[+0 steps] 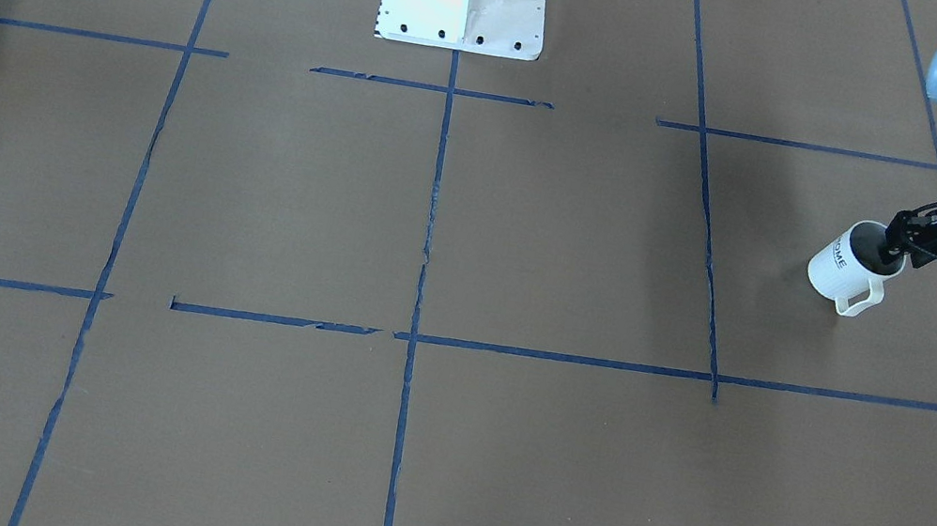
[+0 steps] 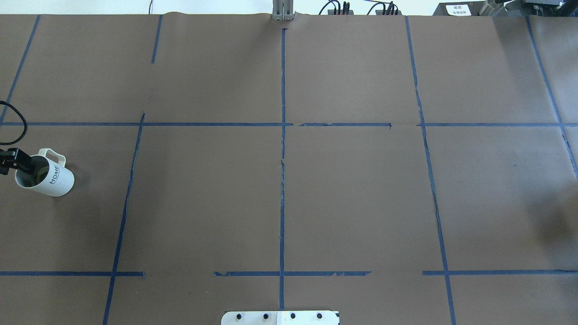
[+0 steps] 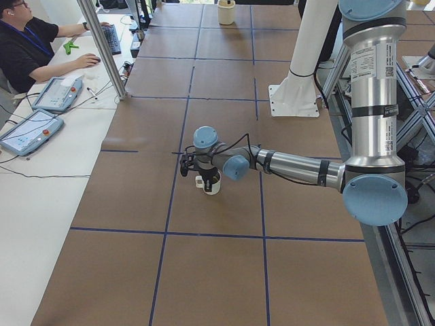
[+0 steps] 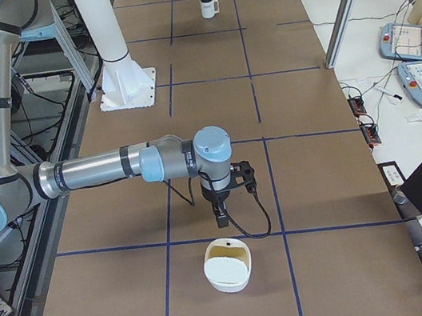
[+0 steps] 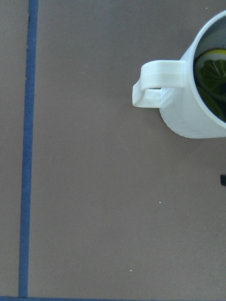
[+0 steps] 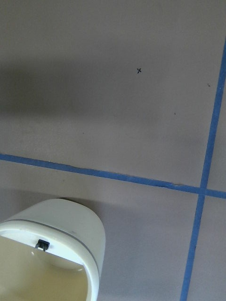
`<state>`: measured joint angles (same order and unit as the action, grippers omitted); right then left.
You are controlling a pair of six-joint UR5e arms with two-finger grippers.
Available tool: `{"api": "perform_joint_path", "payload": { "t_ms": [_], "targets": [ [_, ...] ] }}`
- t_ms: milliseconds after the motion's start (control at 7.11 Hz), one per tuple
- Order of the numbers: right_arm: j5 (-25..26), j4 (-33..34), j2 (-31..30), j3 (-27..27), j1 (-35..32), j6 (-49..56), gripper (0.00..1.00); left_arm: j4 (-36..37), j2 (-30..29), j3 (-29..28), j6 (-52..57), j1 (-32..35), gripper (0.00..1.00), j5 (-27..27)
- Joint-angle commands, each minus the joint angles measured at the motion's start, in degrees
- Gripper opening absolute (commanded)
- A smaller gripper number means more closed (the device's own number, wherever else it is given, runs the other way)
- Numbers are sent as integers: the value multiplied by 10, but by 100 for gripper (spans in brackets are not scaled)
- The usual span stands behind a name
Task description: Left arm hands cup to right arm to dump lemon
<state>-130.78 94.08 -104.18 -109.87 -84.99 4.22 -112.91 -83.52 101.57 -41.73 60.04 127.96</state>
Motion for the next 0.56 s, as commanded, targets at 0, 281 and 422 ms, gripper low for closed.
{"api": "perform_joint_path", "payload": {
  "t_ms": [0,281,422],
  "targets": [
    [0,0,0,-2,0,0,100,1,5,12,1,2,0,0],
    [0,-6,10,-2,0,-1,100,3,10,28,0,3,0,1],
    [0,-39,10,0,0,-2,100,24,10,54,0,7,0,1]
  ]
}}
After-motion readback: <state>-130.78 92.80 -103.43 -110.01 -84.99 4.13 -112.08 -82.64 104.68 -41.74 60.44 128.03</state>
